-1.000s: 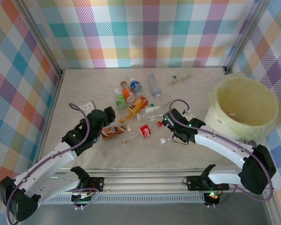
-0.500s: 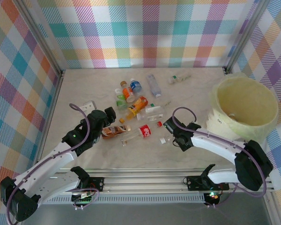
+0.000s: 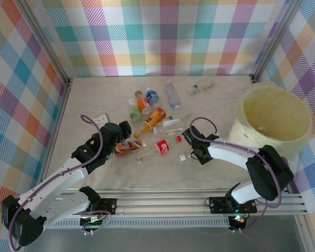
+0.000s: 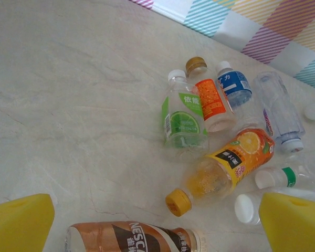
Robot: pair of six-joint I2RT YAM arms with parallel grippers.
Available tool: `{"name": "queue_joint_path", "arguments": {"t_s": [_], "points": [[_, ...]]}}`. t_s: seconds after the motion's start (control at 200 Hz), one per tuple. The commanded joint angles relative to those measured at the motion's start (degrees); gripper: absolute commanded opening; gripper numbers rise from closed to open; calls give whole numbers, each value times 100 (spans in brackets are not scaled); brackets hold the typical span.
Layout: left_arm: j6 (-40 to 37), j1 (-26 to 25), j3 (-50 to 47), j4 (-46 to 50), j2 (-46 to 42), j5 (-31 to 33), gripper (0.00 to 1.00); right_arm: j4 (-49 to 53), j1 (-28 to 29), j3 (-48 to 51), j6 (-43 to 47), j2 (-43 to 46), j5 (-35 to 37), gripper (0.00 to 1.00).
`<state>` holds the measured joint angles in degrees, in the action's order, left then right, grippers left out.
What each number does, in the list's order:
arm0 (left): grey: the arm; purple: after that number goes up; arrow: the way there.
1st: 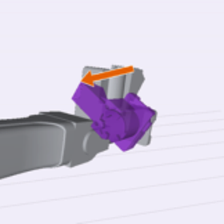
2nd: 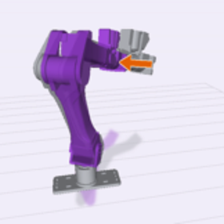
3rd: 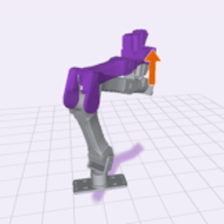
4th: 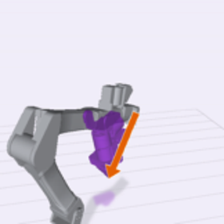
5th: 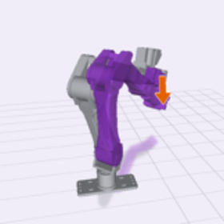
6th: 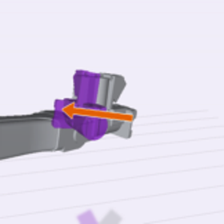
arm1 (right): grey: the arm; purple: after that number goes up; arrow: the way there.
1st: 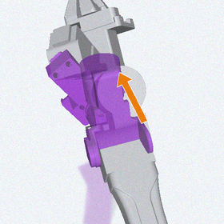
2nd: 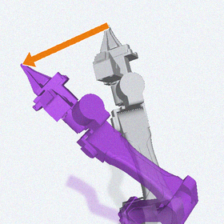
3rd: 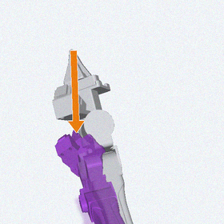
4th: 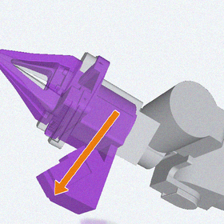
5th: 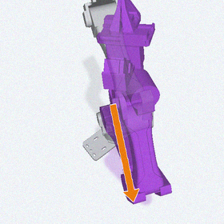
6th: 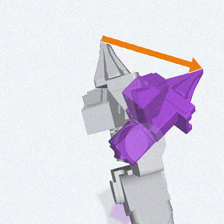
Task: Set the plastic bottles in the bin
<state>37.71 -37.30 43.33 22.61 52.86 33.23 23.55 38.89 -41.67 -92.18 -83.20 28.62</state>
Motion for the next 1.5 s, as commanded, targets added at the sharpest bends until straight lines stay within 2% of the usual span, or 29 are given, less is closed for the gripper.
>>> {"name": "queue_joint_path", "arguments": {"t_s": [0.0, 0.24, 0.575, 0.665, 0.785, 0.955, 1.13, 1.28, 1.415, 1.495], "points": [[-224, 56, 204, 94, 63, -208, 100, -254, -44, 7, 450, -145, -85, 96], [-513, 57, 450, 51, 331, -646, 100, -479, -49, -70, 918, -278, -102, 81], [-755, 56, 508, -279, 436, -1232, 100, -1025, -45, 44, 2697, 534, 169, 62], [-790, 56, 501, -398, 427, -1408, 100, -1142, -40, 40, 3347, 868, 41, 61], [-818, 60, 521, -529, 447, -1692, 100, -1257, -31, -8, 4170, 1332, -166, 55], [-853, 57, 787, -618, 640, -2494, 100, -1532, -31, -123, 5423, 2038, -449, 52], [-826, 32, 1153, -992, 1054, -3238, 100, -1305, -31, -758, 6586, 2199, -696, 50], [-949, -215, 1702, -744, 1464, -3319, 100, -775, -47, -1558, 7047, 2068, -703, 49], [-894, -440, 1860, -933, 1589, -3298, 100, -589, -131, -2057, 7262, 2024, -696, 48], [-772, -538, 1892, -987, 1633, -3032, 100, -710, -201, -2235, 7483, 2071, -843, 48]]}}
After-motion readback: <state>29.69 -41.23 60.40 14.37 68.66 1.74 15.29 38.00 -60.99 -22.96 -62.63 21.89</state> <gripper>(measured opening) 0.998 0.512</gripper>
